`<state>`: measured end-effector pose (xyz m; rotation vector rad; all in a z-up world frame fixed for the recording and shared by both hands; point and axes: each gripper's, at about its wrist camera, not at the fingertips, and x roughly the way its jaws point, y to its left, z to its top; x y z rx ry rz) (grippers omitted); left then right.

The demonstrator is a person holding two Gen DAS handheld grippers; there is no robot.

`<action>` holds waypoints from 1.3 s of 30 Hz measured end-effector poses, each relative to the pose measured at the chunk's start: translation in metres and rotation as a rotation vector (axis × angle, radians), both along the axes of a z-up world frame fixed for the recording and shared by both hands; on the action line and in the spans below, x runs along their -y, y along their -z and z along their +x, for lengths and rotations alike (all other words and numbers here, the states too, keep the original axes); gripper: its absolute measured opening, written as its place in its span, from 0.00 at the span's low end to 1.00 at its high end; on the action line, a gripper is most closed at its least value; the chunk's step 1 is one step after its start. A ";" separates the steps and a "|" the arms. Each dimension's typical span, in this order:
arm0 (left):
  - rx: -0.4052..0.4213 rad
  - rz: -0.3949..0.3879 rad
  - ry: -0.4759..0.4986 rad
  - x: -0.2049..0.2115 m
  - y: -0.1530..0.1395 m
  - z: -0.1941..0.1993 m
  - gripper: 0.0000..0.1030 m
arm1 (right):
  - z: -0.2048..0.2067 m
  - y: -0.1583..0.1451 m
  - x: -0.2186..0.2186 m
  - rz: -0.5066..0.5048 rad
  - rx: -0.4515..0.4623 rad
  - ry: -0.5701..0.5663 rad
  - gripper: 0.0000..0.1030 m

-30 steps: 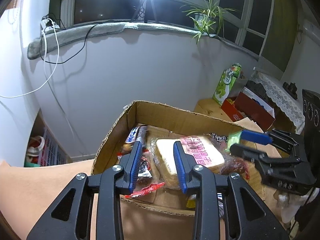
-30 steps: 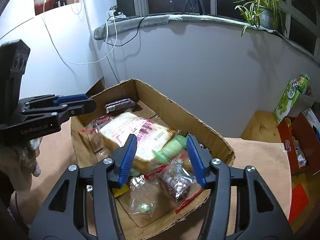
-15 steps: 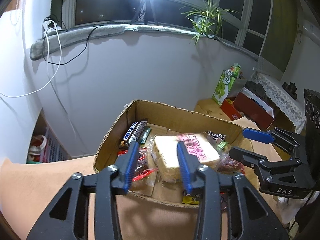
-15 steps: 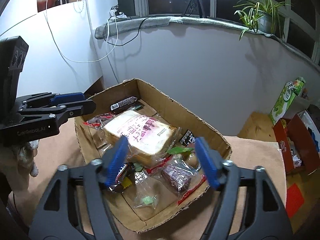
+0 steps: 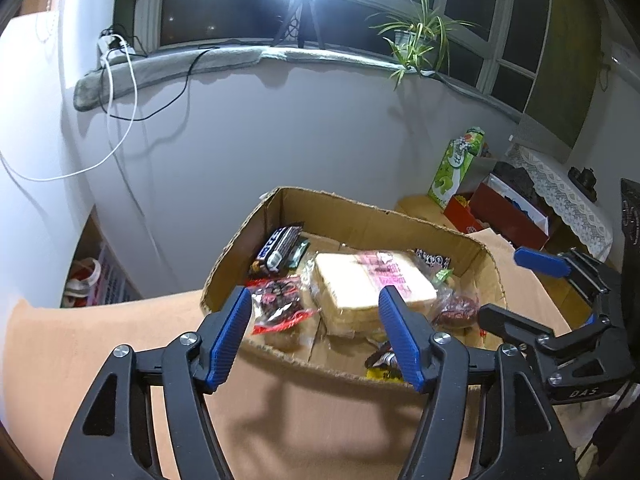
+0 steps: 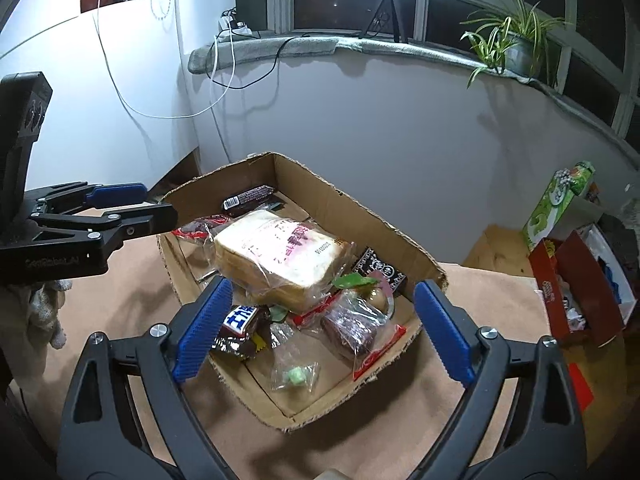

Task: Organize snacks

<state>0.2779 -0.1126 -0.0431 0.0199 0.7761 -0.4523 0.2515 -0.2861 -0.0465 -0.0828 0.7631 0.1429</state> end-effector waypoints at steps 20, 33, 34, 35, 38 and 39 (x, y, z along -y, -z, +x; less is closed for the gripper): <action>0.118 -0.009 -0.068 -0.026 -0.023 -0.076 0.75 | -0.074 -0.032 -0.020 -0.003 0.108 0.088 0.92; 0.154 -0.034 -0.113 -0.034 -0.029 -0.110 0.76 | -0.110 -0.046 -0.023 0.009 0.170 0.145 1.00; 0.157 -0.035 -0.115 -0.034 -0.030 -0.112 0.76 | -0.111 -0.047 -0.023 0.009 0.172 0.144 1.00; 0.159 -0.037 -0.115 -0.034 -0.031 -0.113 0.76 | -0.112 -0.048 -0.023 0.010 0.173 0.143 1.00; 0.167 -0.036 -0.116 -0.034 -0.033 -0.118 0.76 | -0.112 -0.048 -0.023 0.009 0.173 0.144 1.00; 0.169 -0.037 -0.118 -0.034 -0.033 -0.119 0.76 | -0.112 -0.048 -0.023 0.011 0.173 0.143 1.00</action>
